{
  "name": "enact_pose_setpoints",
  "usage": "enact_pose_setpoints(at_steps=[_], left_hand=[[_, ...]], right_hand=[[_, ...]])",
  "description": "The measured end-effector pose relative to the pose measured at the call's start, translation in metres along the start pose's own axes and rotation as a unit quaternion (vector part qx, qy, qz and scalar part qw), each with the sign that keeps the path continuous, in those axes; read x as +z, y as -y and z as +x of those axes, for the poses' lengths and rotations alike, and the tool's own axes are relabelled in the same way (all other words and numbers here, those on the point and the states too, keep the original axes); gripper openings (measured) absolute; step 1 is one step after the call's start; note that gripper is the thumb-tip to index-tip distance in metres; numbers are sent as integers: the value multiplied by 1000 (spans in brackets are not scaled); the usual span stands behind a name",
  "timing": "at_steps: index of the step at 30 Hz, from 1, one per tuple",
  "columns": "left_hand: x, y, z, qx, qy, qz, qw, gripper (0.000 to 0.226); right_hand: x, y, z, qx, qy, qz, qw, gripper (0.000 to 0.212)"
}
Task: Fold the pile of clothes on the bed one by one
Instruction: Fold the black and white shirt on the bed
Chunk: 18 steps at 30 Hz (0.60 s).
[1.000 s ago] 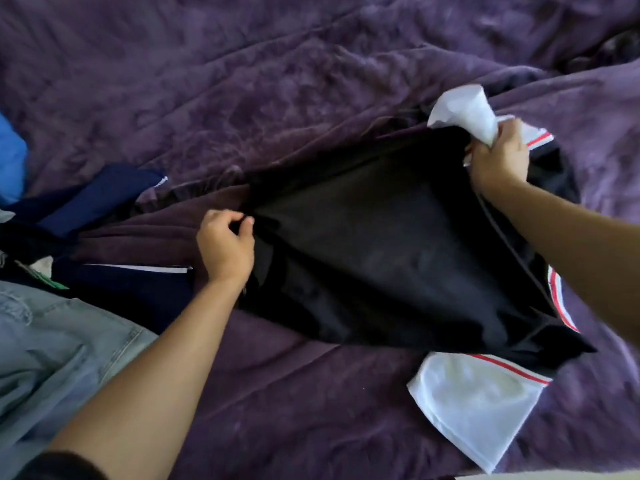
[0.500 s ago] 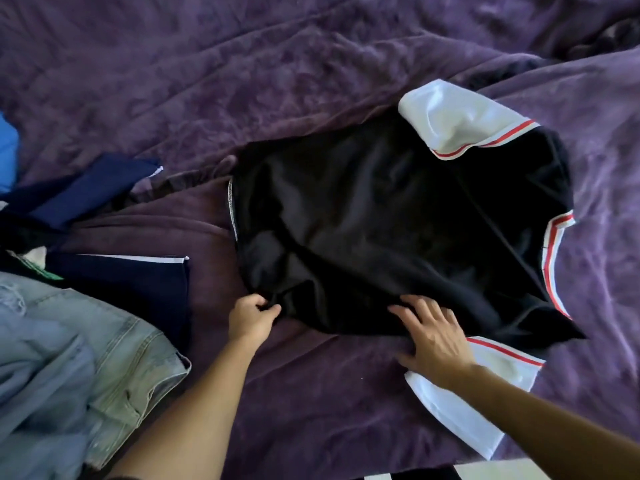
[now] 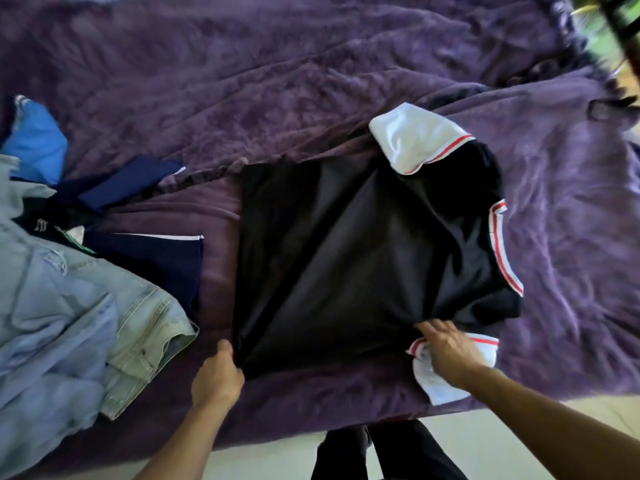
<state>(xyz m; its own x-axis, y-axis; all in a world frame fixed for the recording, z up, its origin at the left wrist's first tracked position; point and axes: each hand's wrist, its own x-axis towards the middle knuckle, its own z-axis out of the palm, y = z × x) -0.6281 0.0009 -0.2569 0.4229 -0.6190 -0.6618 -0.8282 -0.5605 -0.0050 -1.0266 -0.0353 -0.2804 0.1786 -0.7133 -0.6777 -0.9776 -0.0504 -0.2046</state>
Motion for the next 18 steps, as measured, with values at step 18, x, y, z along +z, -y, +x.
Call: enact_pose_setpoints(at_steps=[18], left_hand=[[111, -40, 19, 215, -90, 229, 945, 34]], right_hand=[[53, -35, -21, 366, -196, 590, 692, 28]])
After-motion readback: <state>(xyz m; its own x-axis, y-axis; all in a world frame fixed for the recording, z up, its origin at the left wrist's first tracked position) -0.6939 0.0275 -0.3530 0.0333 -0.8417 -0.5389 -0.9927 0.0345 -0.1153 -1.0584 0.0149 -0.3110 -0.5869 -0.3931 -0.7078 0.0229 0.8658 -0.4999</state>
